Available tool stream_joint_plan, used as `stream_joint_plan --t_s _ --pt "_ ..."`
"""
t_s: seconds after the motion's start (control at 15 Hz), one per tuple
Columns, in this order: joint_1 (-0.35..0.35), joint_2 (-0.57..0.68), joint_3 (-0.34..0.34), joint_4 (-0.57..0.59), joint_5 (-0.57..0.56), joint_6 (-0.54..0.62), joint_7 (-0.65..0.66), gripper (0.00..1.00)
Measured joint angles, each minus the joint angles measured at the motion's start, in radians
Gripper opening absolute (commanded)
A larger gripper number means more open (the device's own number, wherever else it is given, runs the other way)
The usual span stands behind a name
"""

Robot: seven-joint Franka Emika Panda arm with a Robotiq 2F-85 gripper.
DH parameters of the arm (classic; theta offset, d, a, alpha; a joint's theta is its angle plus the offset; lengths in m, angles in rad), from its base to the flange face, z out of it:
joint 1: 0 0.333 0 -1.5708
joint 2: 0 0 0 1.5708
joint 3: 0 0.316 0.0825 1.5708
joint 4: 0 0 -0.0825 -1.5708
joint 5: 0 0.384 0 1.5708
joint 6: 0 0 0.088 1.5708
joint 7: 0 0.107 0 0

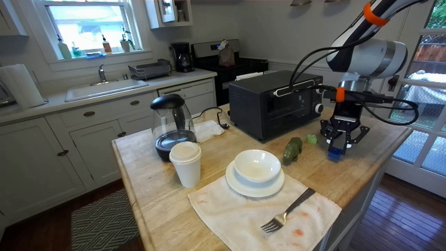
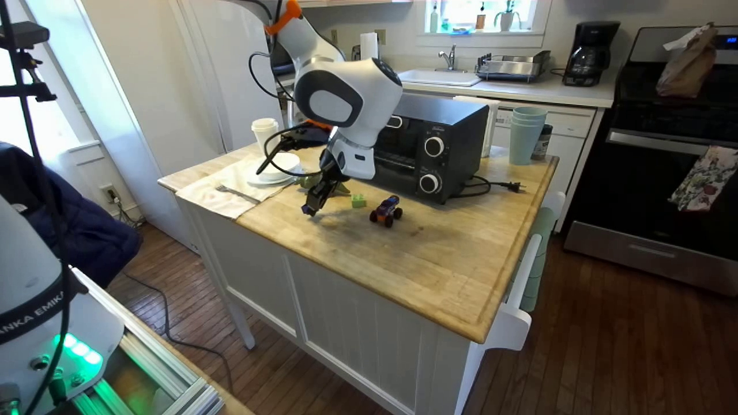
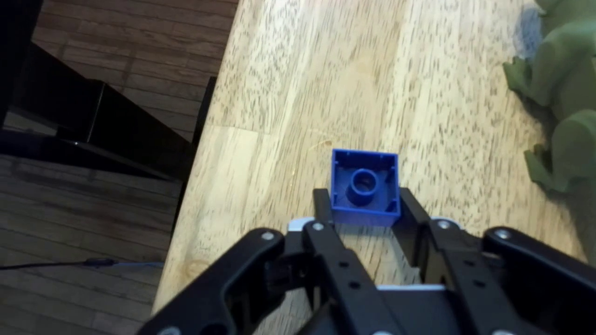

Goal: Turn the blue bock over

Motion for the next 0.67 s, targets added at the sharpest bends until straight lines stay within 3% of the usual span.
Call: stream_joint_plan --t_s 0.67 --pt "0.086 -0.147 -0.005 -0.204 -0.313 0.365 0.257 0.12"
